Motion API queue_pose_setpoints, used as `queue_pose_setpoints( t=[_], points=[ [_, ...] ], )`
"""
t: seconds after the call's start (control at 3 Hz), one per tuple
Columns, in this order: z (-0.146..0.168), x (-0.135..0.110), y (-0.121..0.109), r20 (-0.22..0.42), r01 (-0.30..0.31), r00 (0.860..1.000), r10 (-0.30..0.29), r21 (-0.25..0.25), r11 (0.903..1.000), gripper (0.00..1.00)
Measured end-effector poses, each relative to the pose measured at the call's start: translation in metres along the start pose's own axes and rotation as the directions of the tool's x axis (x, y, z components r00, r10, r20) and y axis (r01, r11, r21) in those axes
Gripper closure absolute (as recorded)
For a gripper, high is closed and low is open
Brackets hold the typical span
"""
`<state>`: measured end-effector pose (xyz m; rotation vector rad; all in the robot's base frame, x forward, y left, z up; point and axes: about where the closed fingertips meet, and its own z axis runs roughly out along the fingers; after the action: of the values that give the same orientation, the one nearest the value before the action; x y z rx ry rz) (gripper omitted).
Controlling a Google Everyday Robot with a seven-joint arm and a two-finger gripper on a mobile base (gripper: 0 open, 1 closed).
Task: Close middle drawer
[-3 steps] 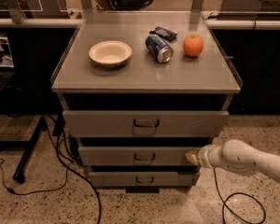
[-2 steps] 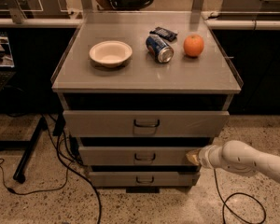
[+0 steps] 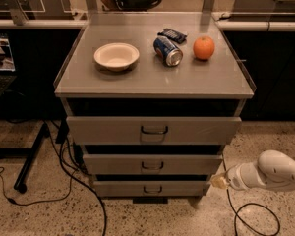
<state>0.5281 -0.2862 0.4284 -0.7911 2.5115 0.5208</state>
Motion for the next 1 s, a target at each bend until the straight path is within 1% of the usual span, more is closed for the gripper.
queue_pose_setpoints(
  t=[0.33, 1.0],
  points=[
    [0.001, 0.0074, 0.0157, -0.027, -0.002, 1.0, 0.0, -0.06, 0.9982, 0.81],
    [0.0011, 0.0074, 0.0157, -0.027, -0.002, 1.0, 0.0, -0.06, 0.9982, 0.35]
  ],
)
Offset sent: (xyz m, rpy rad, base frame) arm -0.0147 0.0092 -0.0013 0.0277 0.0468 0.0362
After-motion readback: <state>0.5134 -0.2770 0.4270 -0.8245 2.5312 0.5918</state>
